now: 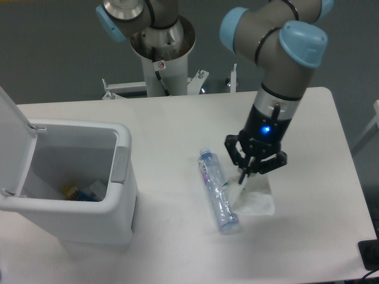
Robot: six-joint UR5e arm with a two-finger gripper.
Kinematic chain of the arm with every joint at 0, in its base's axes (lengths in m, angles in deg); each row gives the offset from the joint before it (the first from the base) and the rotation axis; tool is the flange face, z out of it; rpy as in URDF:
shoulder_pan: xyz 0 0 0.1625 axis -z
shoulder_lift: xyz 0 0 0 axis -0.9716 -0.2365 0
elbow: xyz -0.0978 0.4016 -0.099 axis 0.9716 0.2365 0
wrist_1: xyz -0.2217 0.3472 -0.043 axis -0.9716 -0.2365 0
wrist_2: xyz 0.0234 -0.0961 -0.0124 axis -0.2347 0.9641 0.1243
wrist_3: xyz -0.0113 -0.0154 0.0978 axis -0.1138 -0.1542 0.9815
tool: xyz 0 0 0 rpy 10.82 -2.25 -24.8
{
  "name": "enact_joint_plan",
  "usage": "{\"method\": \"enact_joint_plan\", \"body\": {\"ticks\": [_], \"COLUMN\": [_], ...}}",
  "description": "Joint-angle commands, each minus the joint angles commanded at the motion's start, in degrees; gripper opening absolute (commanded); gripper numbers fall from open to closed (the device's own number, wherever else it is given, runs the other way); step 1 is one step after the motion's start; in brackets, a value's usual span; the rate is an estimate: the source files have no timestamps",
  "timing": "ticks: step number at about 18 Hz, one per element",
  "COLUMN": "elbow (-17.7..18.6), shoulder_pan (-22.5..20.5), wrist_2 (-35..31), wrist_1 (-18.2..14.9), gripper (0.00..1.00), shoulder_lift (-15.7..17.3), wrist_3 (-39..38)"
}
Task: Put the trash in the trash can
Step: 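Lift the bag and carry it over the open white trash bin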
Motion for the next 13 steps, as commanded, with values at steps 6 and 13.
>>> {"method": "enact_joint_plan", "body": {"ticks": [6,13], "elbow": [-1.15,-2.20], "shoulder_pan": [2.55,7.02], "wrist_2": [1.66,8.97], "wrist_1": [0.00,0.09], "gripper": [0.00,0.00], "shoulder_lift": [1.66,6.23], "wrist_3": [-2.20,-11.78]}}
